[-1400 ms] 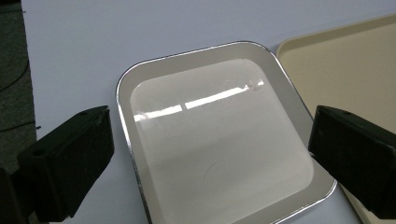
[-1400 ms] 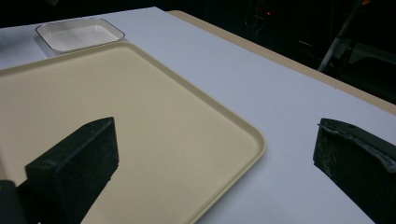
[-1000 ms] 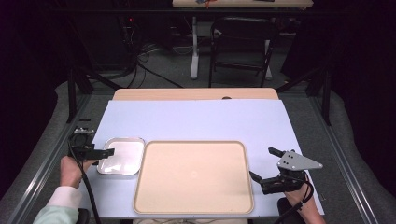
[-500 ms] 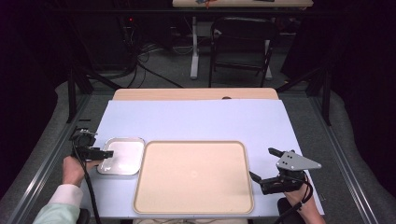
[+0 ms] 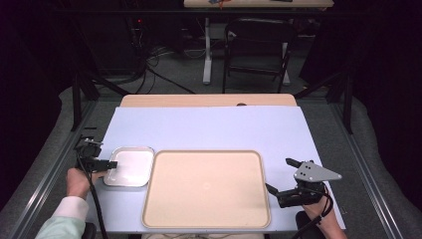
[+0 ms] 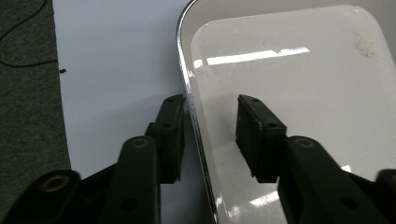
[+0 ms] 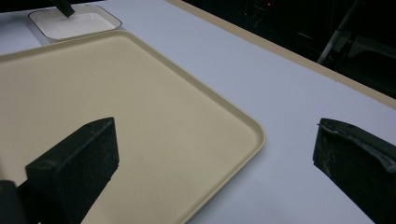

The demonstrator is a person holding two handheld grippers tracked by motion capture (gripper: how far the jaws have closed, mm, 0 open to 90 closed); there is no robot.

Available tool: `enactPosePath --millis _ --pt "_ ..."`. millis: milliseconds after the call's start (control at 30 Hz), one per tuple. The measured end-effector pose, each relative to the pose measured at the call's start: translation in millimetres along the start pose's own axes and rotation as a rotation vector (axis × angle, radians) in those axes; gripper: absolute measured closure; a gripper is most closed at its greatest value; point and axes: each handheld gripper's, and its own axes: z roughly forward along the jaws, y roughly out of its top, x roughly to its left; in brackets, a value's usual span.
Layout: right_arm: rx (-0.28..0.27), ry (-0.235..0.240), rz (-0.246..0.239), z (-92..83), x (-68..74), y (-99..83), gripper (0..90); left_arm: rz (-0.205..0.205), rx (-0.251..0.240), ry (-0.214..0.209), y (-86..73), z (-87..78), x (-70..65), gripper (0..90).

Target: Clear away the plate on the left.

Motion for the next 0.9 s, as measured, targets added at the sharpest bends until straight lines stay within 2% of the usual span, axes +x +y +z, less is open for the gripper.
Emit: enactPosePath --millis 200,400,567,900 --pt "0.011 0.005 -0.005 0.9 0.6 0.0 0.0 -0.008 0.004 -0.004 -0.7 1.0 0.7 68.6" --pt "0.015 0.004 -0.003 1.0 0.8 0.0 0.0 -0.014 -0.003 0.011 -2.1 -0.3 2.2 75.4" --pt "0.023 0.007 -0.007 1.4 0.9 -0.2 0.0 -0.016 0.002 0.013 -2.0 -0.7 2.9 77.5" --pt "0.027 0.004 -0.008 1.4 1.3 -0.3 0.0 -0.055 0.005 -0.005 -2.9 -1.2 5.9 80.5"
